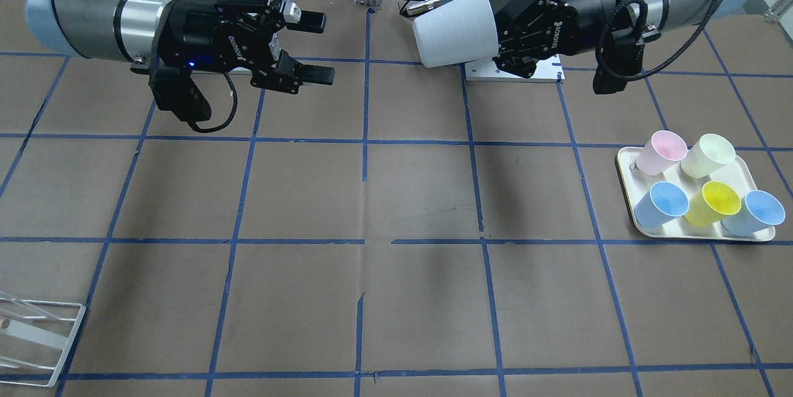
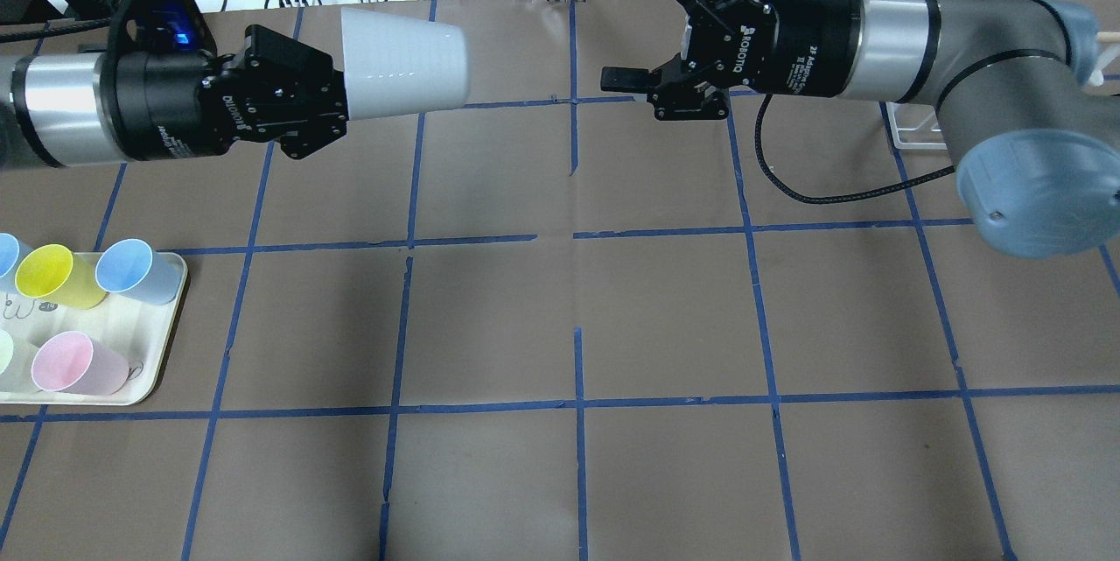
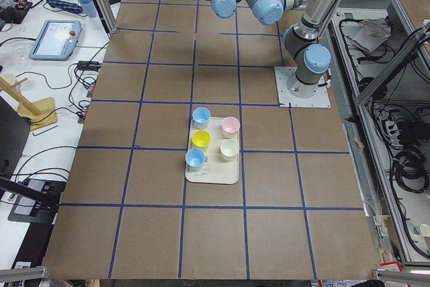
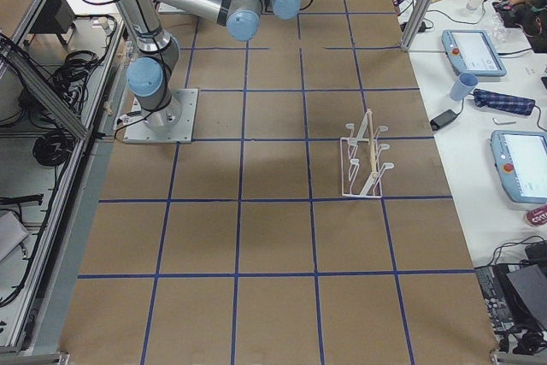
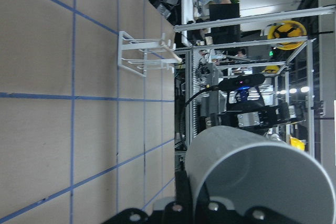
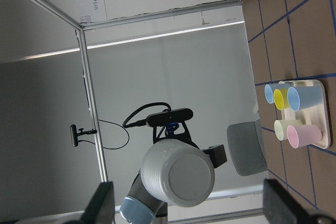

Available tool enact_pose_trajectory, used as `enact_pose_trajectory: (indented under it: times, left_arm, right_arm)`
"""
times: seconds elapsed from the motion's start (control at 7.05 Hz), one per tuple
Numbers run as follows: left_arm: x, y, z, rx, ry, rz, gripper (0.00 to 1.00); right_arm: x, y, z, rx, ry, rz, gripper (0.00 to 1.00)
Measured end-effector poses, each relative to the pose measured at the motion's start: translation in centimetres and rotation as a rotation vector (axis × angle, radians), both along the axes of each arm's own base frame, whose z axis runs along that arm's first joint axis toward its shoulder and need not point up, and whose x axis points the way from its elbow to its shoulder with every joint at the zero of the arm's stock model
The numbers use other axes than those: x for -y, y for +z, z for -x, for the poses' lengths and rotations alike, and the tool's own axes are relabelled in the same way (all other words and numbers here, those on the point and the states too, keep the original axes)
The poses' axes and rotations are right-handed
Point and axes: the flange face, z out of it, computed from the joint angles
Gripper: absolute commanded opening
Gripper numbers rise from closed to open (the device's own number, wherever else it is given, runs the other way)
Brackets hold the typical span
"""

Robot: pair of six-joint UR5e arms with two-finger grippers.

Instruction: Transfer IKEA cup to right arm and place on rack

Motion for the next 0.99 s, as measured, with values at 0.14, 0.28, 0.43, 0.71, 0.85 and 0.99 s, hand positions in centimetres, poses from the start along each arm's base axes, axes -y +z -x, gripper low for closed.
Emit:
enact_pose_trajectory:
  times: [0.14,0.28,0.43,0.71,0.85,0.99]
  left_arm:
    - [-0.1,-0.5,1.4,-0.041,-0.002,-0.006,0.0]
    - [-0.2,-0.9,2.9,-0.085,0.001,-0.009,0.0]
    - [-0.4,-1.2,4.1,-0.113,-0.003,-0.01,0.0]
    - [-0.7,-1.5,5.7,-0.141,-0.017,-0.014,0.0]
    - [-0.8,-1.5,6.1,-0.145,-0.025,-0.015,0.0]
    - [-0.9,-1.5,6.4,-0.146,-0.031,-0.017,0.0]
  right_arm:
    - [0.0,0.1,-0.1,0.002,0.001,-0.012,1.0]
    - [-0.1,0.2,-0.2,0.005,0.004,-0.03,1.0]
    - [-0.2,0.1,-0.4,0.007,0.008,-0.043,1.0]
    - [-0.4,0.4,-0.9,0.011,0.019,-0.081,1.0]
    - [-0.5,0.6,-1.1,0.013,0.023,-0.091,1.0]
    - [-0.8,0.7,-1.4,0.014,0.03,-0.099,1.0]
